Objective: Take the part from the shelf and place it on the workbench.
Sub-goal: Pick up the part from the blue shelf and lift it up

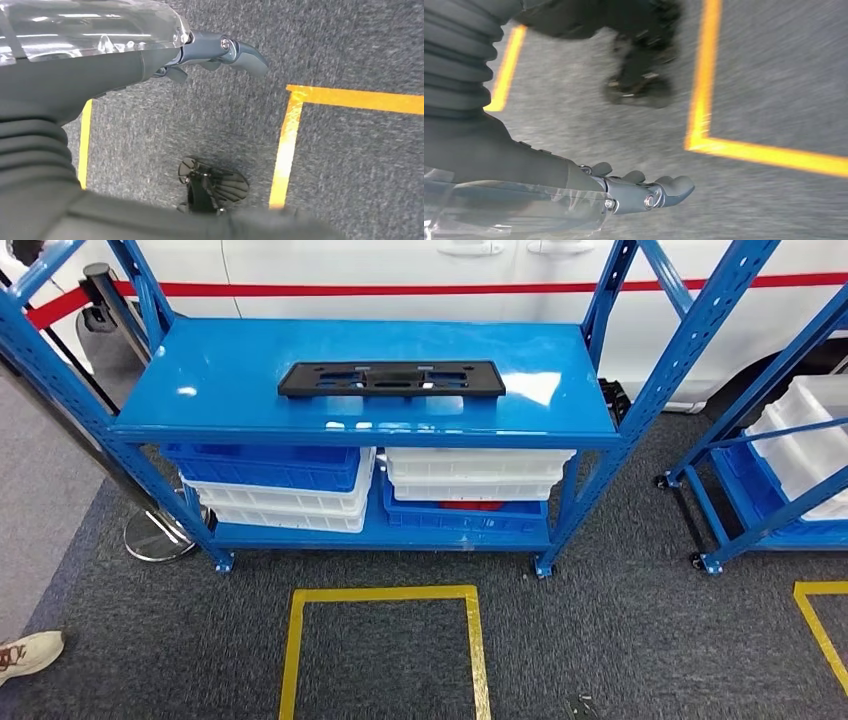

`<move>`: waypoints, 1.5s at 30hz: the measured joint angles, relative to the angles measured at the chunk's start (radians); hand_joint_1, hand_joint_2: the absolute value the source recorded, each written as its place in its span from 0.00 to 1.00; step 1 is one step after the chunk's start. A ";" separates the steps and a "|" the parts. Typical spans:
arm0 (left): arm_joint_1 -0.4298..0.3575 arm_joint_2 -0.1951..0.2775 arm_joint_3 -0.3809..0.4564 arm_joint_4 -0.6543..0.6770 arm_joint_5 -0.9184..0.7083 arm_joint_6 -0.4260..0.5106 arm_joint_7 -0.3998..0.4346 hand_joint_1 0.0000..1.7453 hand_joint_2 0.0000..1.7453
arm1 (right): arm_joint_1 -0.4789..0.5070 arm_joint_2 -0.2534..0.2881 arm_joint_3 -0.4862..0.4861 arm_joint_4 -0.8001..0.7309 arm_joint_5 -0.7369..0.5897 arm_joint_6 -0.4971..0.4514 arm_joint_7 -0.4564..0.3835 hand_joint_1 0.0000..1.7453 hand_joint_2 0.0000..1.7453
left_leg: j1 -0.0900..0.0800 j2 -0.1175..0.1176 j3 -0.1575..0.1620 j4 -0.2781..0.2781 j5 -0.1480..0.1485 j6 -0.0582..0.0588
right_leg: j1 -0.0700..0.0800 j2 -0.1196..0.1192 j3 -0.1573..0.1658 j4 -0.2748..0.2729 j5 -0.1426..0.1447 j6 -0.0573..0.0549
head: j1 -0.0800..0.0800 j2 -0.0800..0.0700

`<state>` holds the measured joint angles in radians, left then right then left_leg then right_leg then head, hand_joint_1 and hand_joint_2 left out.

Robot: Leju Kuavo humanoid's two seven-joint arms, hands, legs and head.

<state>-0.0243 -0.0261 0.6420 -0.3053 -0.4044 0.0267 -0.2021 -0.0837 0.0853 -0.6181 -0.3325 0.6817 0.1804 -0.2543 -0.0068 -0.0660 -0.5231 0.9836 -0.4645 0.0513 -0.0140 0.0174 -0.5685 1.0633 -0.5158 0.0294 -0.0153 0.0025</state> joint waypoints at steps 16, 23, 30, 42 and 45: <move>-0.019 -0.017 0.126 0.028 -0.051 0.014 -0.028 0.00 0.00 | -0.026 -0.003 0.234 -0.434 -0.214 0.111 -0.161 0.00 0.00 | -0.002 0.036 -0.041 0.105 -0.078 -0.040 | -0.006 -0.014 0.014 -0.080 0.069 -0.038 | -0.004 0.000; -0.025 -0.019 0.167 0.034 -0.068 0.019 -0.034 0.00 0.00 | -0.032 -0.011 0.357 -0.652 -0.302 0.154 -0.212 0.00 0.00 | 0.037 0.065 -0.097 0.147 -0.023 -0.087 | -0.025 -0.034 0.022 -0.062 0.048 -0.014 | -0.007 0.000; -0.030 -0.023 0.205 0.039 -0.086 0.028 -0.041 0.00 0.00 | -0.049 -0.023 0.477 -0.876 -0.392 0.200 -0.264 0.00 0.00 | 0.033 0.063 -0.070 0.059 0.003 -0.041 | -0.027 -0.033 0.003 -0.016 0.011 0.024 | -0.005 0.000; -0.047 -0.035 0.282 0.054 -0.117 0.027 -0.045 0.00 0.00 | -0.073 -0.056 0.714 -1.237 -0.543 0.275 -0.352 0.00 0.00 | -0.006 0.042 -0.059 0.051 0.000 -0.016 | 0.044 -0.012 -0.021 -0.027 0.053 -0.090 | -0.013 0.000; -0.049 -0.032 0.303 0.056 -0.123 0.027 -0.048 0.00 0.00 | -0.079 -0.061 0.772 -1.321 -0.585 0.295 -0.375 0.00 0.00 | -0.011 0.044 -0.054 0.054 -0.012 -0.030 | 0.030 -0.017 0.005 -0.074 0.070 -0.079 | -0.010 0.000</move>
<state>-0.0729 -0.0585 0.9452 -0.2488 -0.5278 0.0532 -0.2505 -0.1628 0.0240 0.1538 -1.6535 0.0967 0.4757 -0.6293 -0.0175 -0.0221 -0.5768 1.0377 -0.4769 0.0211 0.0163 0.0008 -0.5636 0.9894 -0.4454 -0.0499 -0.0250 0.0026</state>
